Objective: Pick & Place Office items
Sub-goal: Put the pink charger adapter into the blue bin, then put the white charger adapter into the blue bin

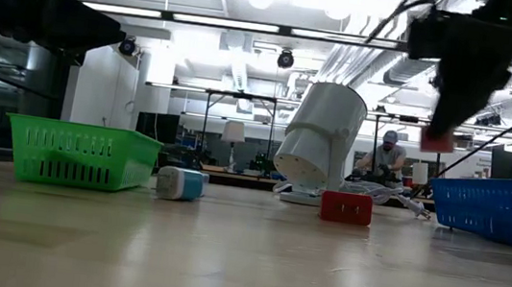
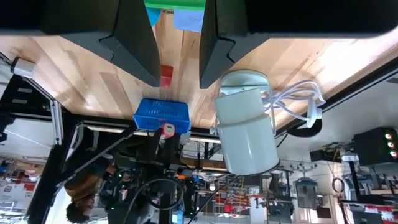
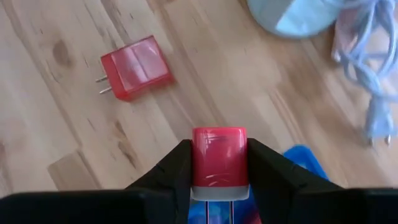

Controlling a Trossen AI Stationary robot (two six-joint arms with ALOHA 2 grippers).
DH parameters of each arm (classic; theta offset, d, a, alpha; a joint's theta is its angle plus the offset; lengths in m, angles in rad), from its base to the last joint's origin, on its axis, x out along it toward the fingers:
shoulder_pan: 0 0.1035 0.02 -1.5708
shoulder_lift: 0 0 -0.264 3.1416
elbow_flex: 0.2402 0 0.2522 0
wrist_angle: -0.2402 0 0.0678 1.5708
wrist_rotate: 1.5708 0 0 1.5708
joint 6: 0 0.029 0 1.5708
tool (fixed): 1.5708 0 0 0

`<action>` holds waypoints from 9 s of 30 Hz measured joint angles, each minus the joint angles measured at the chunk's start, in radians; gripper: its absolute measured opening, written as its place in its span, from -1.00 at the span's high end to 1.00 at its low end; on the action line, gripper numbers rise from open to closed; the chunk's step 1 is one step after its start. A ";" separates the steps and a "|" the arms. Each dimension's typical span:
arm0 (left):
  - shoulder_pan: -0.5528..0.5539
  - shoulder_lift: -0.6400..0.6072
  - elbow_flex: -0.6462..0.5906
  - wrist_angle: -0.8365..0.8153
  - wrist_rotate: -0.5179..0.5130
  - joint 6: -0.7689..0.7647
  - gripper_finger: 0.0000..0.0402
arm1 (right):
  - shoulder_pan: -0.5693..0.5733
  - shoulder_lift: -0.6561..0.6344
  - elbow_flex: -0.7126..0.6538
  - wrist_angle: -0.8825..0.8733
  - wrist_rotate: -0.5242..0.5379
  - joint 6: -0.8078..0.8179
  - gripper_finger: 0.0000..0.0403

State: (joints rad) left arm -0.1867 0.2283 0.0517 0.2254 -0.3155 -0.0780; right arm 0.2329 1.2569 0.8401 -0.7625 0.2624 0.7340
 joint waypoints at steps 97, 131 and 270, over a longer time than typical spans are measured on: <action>0.000 0.001 0.000 0.001 0.002 0.000 0.48 | 0.033 -0.295 -0.299 0.081 0.066 0.237 0.24; 0.000 0.000 -0.001 0.001 0.002 0.000 0.48 | 0.121 -0.317 -0.299 0.612 -0.078 -0.325 0.24; 0.000 0.001 -0.001 0.001 0.002 0.000 0.48 | 0.481 0.714 0.459 0.469 -0.403 -1.029 -0.06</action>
State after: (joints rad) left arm -0.1865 0.2289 0.0509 0.2260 -0.3138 -0.0781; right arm 0.7136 1.9709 1.2987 -0.2935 -0.1407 -0.2949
